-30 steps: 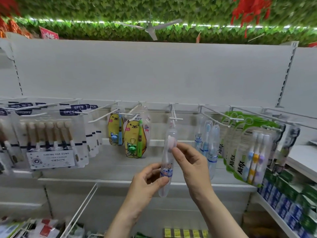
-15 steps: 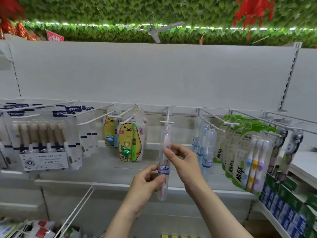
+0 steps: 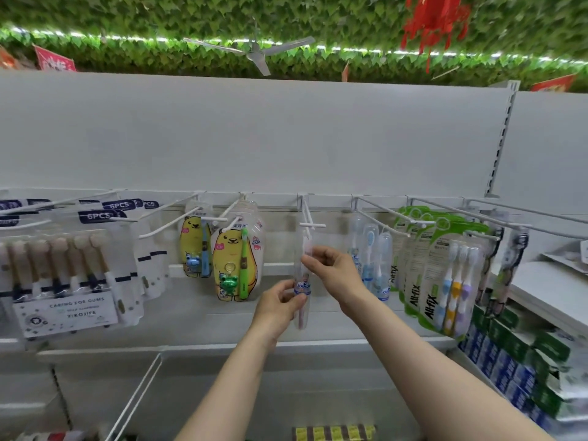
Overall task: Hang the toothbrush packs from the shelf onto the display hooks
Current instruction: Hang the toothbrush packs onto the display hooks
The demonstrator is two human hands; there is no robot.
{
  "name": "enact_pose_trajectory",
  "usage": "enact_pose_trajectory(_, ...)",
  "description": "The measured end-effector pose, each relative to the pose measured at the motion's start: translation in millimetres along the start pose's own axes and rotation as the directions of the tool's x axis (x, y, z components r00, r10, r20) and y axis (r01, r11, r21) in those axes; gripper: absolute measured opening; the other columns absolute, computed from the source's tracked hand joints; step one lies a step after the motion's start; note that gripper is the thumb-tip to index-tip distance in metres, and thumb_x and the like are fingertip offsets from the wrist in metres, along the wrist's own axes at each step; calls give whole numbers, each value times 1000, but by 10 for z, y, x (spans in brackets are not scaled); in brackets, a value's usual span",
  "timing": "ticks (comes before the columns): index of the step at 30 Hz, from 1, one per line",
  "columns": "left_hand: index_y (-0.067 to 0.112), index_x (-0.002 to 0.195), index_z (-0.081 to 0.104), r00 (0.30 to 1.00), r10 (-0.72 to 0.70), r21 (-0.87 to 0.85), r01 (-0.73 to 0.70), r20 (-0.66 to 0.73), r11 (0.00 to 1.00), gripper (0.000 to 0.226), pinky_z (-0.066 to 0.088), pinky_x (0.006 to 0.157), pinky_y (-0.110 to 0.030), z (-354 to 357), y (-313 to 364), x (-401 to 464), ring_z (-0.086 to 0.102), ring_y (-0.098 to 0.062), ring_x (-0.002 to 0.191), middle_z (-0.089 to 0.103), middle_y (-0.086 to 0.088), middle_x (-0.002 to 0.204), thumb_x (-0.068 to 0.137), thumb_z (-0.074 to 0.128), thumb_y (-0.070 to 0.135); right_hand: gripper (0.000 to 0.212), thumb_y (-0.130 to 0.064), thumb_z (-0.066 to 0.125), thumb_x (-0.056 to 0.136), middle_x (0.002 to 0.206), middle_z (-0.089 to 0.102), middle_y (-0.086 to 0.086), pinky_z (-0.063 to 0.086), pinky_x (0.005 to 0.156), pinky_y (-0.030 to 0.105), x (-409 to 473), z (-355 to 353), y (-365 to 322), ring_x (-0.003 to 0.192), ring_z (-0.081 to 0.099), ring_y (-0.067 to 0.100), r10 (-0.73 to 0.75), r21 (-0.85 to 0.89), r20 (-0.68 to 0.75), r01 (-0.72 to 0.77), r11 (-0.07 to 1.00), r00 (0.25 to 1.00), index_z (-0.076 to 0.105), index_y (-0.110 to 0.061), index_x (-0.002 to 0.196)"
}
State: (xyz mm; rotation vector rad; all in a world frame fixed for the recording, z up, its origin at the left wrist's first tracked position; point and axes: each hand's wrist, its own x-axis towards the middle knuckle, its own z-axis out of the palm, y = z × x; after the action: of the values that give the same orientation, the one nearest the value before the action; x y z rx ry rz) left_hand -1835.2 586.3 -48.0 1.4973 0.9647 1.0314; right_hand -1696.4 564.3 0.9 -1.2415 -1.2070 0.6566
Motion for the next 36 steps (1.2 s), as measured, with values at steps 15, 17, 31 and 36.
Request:
enact_pose_trajectory(15,10,116,64,984,-165,280,140,65,950,37,52,94,-37,575,-835,-282,65,-23,98,70,-13,112,83,77,18,43,-40,74,87,118,69,4,53,96,33,-925,-582,901,108,64,16,386,-539,-69,-360,762,920,67,-16,122)
enact_pose_trajectory(17,12,117,63,979,-133,397,61,156,916,38,50,95,-33,776,-690,-397,64,-22,103,67,-9,118,82,78,19,45,-39,71,89,125,67,3,51,95,29,-1119,-922,854,113,62,16,426,-642,-62,-363,675,903,65,-17,128)
enact_pose_trajectory(31,16,140,46,738,225,610,-660,637,440,62,44,98,-36,3477,1181,-1423,53,-25,125,53,-8,140,89,67,43,48,-41,59,97,139,58,8,45,97,36,-2383,-4372,-556,126,54,27,189,-964,-182,-213,159,965,55,-15,138)
enact_pose_trajectory(36,17,141,45,648,312,513,-750,694,417,62,44,103,-38,4549,1553,-1912,50,-23,128,51,-5,143,91,64,47,54,-51,57,97,138,60,6,46,94,36,-2961,-5486,-947,122,57,27,71,-960,-236,-244,139,969,52,-21,141)
